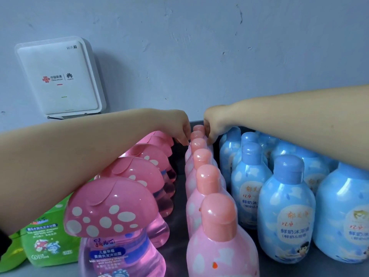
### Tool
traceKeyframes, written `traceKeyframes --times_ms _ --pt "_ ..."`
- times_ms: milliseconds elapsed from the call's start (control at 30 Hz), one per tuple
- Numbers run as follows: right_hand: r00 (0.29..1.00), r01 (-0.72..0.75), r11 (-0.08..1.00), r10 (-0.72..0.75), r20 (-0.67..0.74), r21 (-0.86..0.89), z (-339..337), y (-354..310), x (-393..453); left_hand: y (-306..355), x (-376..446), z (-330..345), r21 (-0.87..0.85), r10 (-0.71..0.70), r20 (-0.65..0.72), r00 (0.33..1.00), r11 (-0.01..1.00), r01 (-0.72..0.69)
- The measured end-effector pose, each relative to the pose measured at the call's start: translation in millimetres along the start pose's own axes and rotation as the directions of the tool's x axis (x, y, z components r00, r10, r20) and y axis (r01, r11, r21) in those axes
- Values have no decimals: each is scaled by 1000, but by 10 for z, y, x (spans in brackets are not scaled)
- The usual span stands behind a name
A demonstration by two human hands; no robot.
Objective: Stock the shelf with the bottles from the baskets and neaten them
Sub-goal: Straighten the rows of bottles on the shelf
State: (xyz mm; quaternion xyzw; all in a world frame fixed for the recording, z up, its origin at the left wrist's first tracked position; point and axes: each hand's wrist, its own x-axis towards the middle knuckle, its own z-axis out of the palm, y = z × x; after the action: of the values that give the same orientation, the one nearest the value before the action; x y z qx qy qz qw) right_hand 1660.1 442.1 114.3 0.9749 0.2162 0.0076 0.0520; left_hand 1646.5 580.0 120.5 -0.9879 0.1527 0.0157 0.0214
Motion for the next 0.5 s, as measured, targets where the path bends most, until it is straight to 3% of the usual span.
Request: traceKeyframes --times_ms 500 --pt "999 34 999 -34 -24 5 57 -63 20 2 36 71 26 -16 -53 998 1000 17"
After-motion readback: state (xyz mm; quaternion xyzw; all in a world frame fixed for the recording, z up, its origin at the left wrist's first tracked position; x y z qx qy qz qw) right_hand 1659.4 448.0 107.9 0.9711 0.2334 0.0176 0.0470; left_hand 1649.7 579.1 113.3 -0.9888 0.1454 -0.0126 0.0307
